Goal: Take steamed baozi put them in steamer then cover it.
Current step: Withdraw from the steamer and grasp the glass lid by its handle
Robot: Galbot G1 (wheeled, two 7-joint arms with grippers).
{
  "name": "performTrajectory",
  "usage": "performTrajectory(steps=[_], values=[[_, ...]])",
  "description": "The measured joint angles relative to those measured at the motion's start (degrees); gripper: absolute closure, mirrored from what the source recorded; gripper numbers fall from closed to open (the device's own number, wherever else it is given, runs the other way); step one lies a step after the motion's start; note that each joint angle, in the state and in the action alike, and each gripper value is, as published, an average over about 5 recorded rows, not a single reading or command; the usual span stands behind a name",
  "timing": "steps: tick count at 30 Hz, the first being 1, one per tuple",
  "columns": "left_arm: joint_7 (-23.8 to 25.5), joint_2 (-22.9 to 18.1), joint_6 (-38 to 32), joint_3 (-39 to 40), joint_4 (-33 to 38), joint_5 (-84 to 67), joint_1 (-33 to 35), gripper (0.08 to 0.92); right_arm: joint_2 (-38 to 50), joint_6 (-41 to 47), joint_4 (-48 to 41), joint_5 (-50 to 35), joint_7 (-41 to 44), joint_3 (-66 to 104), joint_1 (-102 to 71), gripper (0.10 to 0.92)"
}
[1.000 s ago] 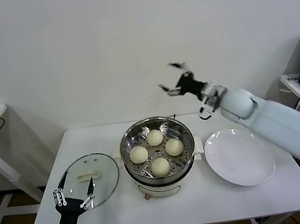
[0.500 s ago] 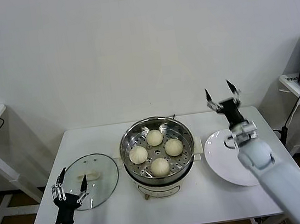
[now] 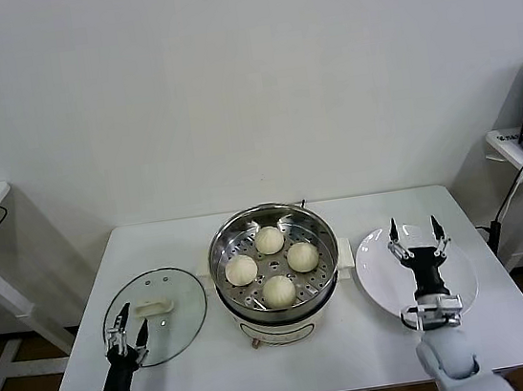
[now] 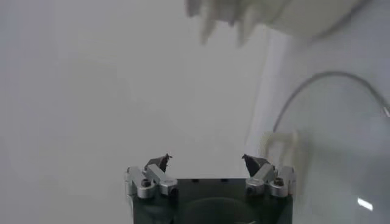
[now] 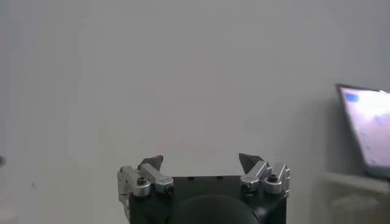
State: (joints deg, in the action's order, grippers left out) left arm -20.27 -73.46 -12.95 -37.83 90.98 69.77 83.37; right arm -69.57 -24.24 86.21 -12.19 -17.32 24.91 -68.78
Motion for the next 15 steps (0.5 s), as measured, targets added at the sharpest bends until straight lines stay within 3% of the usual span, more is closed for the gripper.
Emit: performTrajectory(steps=[15], values=[[-2.0,-0.8,1.2,1.4,-6.1,6.8,-4.9,0.177,-3.6,-0.1,-0.4,2.7,-0.5,2.8,-3.8,0.203]])
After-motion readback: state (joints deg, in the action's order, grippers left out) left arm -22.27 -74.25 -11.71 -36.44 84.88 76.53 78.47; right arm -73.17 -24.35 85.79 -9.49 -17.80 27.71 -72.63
